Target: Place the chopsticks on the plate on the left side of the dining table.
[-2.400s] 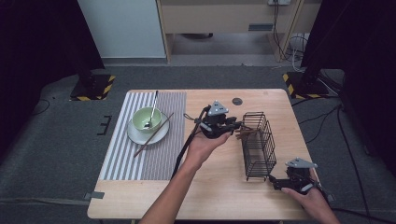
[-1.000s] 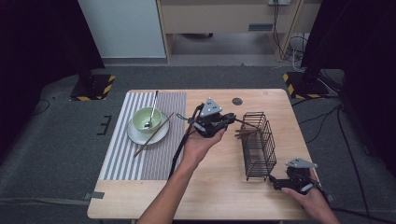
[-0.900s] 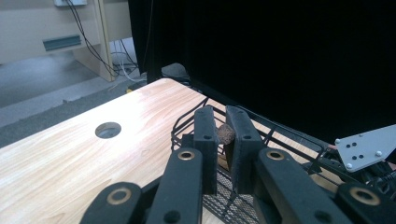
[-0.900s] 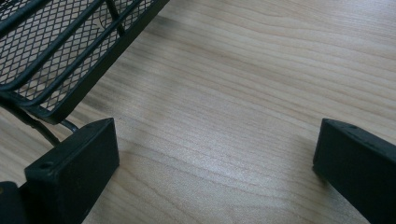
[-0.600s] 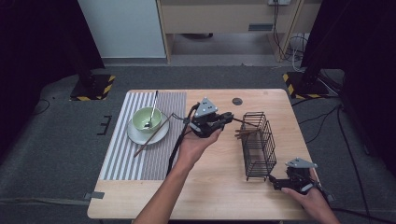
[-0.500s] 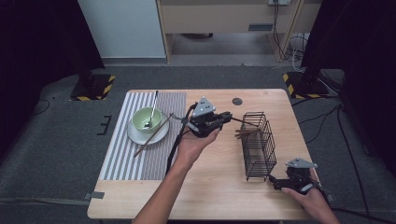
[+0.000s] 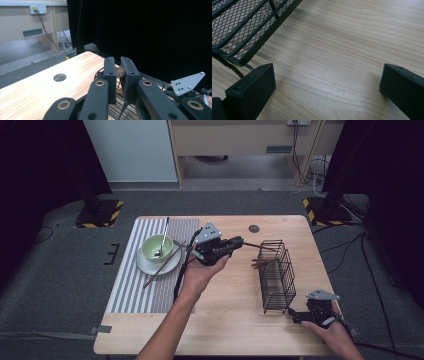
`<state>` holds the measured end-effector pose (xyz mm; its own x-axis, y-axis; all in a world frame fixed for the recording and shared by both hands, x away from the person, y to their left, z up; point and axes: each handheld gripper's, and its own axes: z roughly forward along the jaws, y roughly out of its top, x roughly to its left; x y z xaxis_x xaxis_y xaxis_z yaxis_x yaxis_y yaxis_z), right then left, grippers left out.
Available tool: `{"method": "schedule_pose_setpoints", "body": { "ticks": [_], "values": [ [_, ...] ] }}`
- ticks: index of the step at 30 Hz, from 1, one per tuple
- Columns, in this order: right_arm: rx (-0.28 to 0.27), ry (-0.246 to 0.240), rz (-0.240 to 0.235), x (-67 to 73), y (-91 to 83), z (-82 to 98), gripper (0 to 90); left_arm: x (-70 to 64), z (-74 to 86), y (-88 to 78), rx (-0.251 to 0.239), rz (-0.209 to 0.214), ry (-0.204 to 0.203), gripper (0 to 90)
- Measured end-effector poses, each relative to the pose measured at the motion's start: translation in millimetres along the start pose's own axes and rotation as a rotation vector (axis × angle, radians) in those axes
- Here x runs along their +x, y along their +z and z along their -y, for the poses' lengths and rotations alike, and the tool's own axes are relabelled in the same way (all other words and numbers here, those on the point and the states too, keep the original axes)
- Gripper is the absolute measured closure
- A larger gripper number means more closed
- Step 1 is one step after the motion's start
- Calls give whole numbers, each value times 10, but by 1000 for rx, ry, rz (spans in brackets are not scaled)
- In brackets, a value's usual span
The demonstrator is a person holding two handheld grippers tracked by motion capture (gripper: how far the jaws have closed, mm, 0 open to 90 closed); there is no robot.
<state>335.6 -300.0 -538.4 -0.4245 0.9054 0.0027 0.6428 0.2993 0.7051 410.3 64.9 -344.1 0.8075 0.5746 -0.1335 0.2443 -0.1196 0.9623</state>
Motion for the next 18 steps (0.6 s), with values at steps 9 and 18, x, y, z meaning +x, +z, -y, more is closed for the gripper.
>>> {"method": "schedule_pose_setpoints", "body": {
  "ticks": [9,18],
  "values": [
    [0,-1,0,-1,0,0,4,12,-34,-79,-32,5,-9,832],
    [0,-1,0,-1,0,0,4,3,-51,-114,-33,4,3,832]
  ]
}}
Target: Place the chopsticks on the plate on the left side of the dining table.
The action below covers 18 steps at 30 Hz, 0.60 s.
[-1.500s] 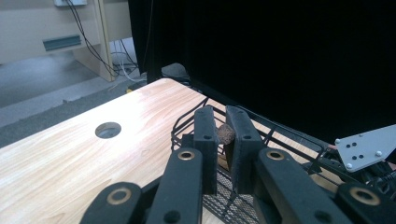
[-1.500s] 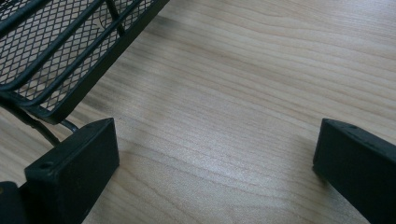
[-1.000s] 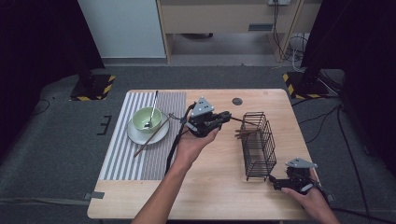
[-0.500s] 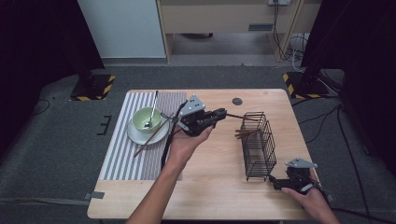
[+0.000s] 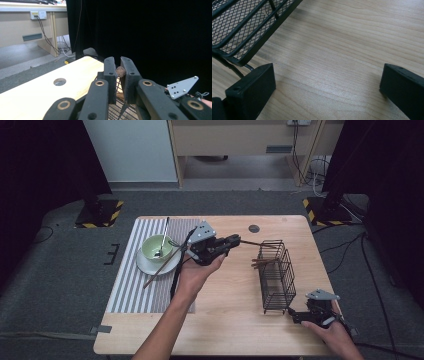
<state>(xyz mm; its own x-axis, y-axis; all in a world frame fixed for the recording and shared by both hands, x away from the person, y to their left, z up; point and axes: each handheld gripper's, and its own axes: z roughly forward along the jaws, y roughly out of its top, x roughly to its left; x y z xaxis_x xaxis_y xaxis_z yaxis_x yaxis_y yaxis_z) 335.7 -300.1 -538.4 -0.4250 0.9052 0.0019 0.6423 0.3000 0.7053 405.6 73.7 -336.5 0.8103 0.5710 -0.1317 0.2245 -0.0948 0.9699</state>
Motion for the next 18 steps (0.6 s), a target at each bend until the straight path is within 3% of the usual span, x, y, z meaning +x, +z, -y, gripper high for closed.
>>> {"method": "schedule_pose_setpoints", "body": {
  "ticks": [11,18],
  "values": [
    [0,1,0,1,0,0,4,38,-59,-87,-40,-2,3,832],
    [1,1,-1,1,0,0,4,98,-144,-223,-80,-30,11,832]
  ]
}}
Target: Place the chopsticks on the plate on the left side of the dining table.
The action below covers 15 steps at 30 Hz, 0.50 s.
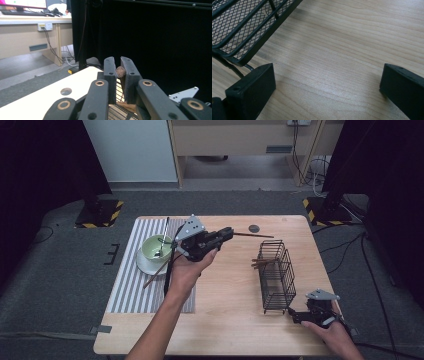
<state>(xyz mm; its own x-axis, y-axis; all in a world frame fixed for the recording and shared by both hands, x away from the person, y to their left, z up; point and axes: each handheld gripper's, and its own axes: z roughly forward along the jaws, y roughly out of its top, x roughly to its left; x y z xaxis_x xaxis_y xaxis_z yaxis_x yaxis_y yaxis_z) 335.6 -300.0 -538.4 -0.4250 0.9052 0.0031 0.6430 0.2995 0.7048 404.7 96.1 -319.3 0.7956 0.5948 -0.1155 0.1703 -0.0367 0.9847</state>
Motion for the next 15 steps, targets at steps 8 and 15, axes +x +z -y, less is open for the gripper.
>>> {"method": "schedule_pose_setpoints", "body": {
  "ticks": [8,15],
  "values": [
    [0,0,1,0,0,0,4,165,24,-95,23,-57,15,832],
    [-1,0,1,0,1,0,4,306,99,-216,50,-115,29,832]
  ]
}}
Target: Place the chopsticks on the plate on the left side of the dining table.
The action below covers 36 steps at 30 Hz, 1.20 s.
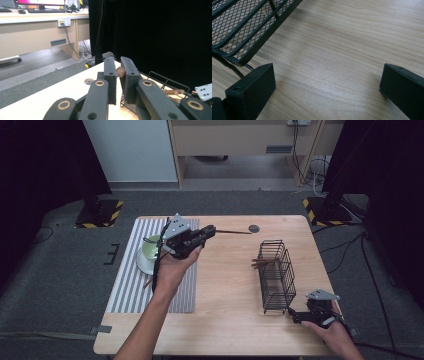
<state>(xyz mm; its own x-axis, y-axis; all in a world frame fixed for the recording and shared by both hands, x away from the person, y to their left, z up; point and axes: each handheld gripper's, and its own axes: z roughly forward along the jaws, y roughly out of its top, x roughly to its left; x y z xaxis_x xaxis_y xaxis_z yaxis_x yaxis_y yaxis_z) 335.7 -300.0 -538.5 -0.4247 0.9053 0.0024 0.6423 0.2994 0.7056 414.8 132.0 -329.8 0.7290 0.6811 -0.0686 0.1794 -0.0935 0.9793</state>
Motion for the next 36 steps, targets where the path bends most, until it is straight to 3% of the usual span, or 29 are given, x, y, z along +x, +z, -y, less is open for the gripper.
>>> {"method": "schedule_pose_setpoints", "body": {
  "ticks": [10,15,36],
  "values": [
    [1,1,0,0,-1,0,4,167,149,-85,29,-47,-12,832],
    [1,0,0,0,0,0,4,187,198,-102,49,-56,2,832],
    [1,1,0,1,0,0,4,426,490,-284,107,-117,-7,832]
  ]
}}
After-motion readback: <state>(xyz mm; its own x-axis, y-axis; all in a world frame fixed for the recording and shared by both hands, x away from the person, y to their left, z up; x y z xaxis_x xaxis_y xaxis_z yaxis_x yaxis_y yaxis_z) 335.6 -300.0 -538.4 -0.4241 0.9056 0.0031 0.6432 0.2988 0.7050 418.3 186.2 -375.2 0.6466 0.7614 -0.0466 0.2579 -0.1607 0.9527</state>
